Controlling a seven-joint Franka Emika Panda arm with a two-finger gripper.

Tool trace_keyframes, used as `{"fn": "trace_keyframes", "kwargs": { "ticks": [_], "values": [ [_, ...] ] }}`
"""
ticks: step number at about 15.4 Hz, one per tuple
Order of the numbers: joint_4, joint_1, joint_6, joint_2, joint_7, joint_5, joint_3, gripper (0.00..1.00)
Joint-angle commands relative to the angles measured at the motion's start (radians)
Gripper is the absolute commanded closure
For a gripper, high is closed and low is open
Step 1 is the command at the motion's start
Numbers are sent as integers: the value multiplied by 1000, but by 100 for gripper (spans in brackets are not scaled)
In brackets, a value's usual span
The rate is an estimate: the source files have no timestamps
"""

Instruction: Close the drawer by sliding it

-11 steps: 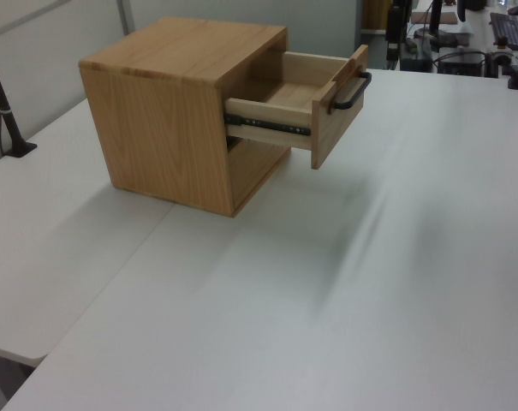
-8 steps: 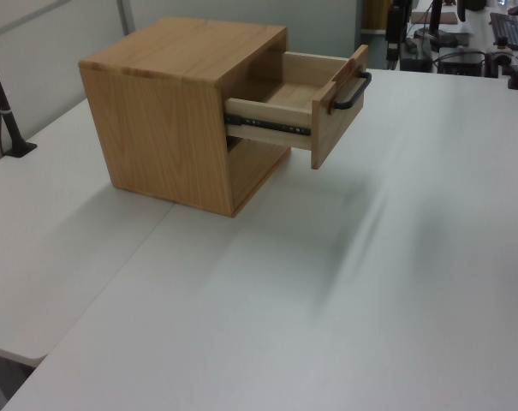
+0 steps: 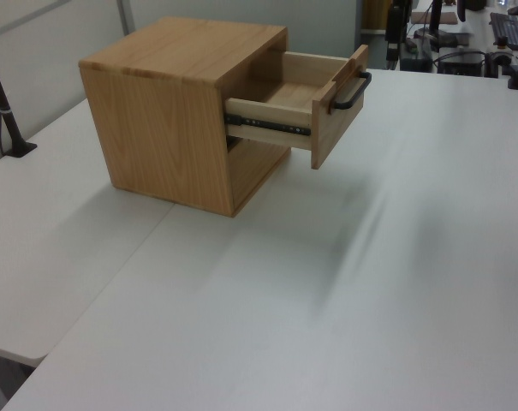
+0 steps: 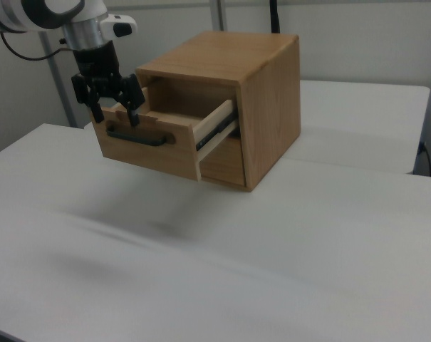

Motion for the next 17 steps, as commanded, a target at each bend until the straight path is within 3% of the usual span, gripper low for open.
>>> {"fn": "trace_keyframes", "kwargs": {
  "ticks": [1,5,9,10,12,15,17],
  "values": [
    [8,7,-32,3,-10,14,-2,0],
    [-21,0,-31,2,-239,12,-4,0],
    [-39,0,-24,9,-316,1,-4,0],
    [-45,4,-23,12,-312,1,-2,7],
    [-82,13,20,16,-291,4,2,31],
    [-154,22,171,29,-34,3,22,81],
    [-159,23,248,61,57,1,31,89]
  ]
}}
